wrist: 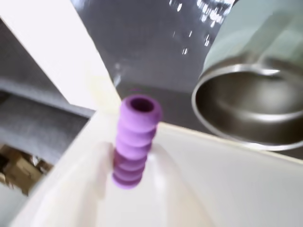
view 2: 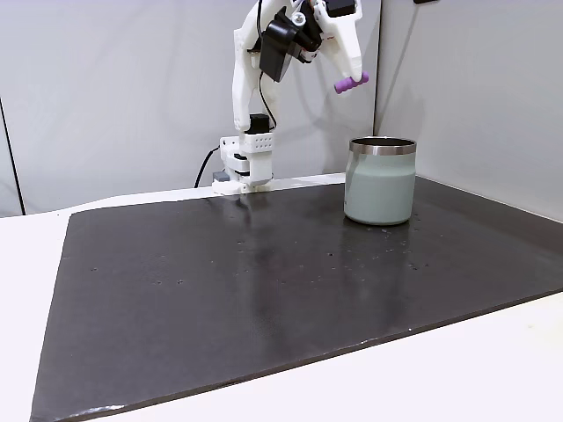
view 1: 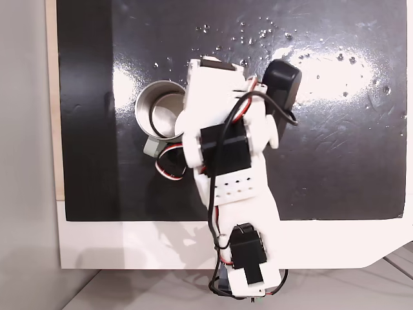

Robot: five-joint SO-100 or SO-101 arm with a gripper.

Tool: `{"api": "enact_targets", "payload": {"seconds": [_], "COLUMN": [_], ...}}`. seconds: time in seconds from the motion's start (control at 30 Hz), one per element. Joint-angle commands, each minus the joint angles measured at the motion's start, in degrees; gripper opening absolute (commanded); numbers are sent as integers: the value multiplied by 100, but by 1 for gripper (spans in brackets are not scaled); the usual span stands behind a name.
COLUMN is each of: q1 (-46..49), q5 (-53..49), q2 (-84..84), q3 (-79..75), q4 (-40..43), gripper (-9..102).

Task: Grasp a pengrip and put it in the cup.

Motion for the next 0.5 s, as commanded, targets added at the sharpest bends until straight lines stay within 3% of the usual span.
{"api": "enact_targets", "payload": {"seconds": [0.0,0.2,0.47], "q1": [-510,-1257,-1538], "q5": [114,-35,-439], "q2": [26,35,114], "q3": [-62,650,1257], "q4": [-246,-290,-255], "gripper": [0,0,0]}}
